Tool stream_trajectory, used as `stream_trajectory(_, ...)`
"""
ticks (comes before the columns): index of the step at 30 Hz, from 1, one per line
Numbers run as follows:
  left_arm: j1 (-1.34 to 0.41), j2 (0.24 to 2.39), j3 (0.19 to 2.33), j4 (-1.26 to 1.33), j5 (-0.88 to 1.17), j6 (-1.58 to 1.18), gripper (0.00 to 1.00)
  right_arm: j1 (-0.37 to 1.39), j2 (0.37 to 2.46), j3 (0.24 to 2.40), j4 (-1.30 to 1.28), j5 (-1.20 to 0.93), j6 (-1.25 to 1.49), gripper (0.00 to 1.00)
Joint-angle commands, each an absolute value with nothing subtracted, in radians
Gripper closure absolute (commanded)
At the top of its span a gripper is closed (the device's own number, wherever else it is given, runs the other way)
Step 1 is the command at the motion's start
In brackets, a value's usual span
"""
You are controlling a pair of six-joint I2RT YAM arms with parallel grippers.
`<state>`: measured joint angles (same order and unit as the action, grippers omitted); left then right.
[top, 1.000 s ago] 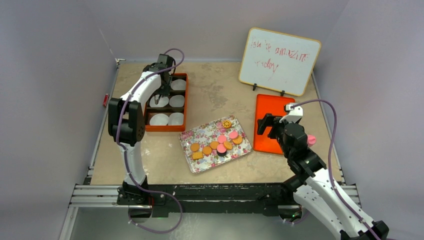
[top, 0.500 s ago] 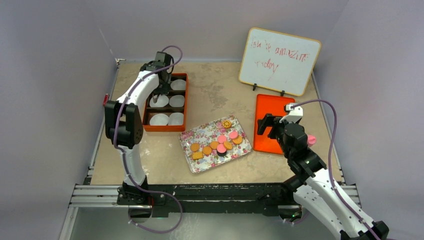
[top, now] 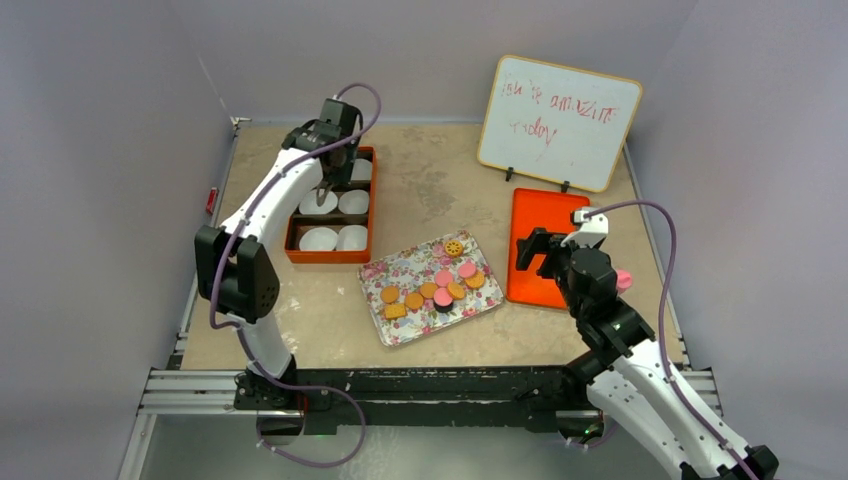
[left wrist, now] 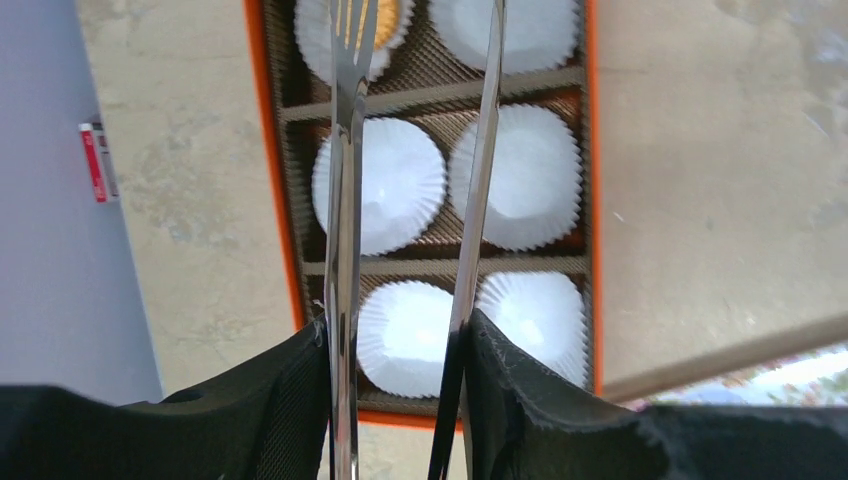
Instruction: Pack the cookies
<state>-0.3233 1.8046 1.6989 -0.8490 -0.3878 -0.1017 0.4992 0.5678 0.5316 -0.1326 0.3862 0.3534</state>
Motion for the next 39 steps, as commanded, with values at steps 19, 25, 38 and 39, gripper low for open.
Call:
stream_trajectory(19,-0.648,1.555,1.483,-0.846,-0.295,-0.158,0.62,0.5,0.592,0.541,-0.117,0.429,0.352,0.01)
stream_trajectory(25,-0.752,1.524,1.417,-0.82,-0.281,-0.179,0.62,0.5,0.609,0.545,-0.107,0.42,0.355,0.01)
stream_trajectory(38,-0.925,1.555,1.362,-0.774,-0.312,-0.235,0.61,0.5,0.631,0.552,-0.09,0.403,0.367,0.01)
stream_trajectory(39,-0.942,1.561,1.359,-0.77,-0.314,-0.241,0.61,0.5,0.631,0.551,-0.088,0.402,0.369,0.01)
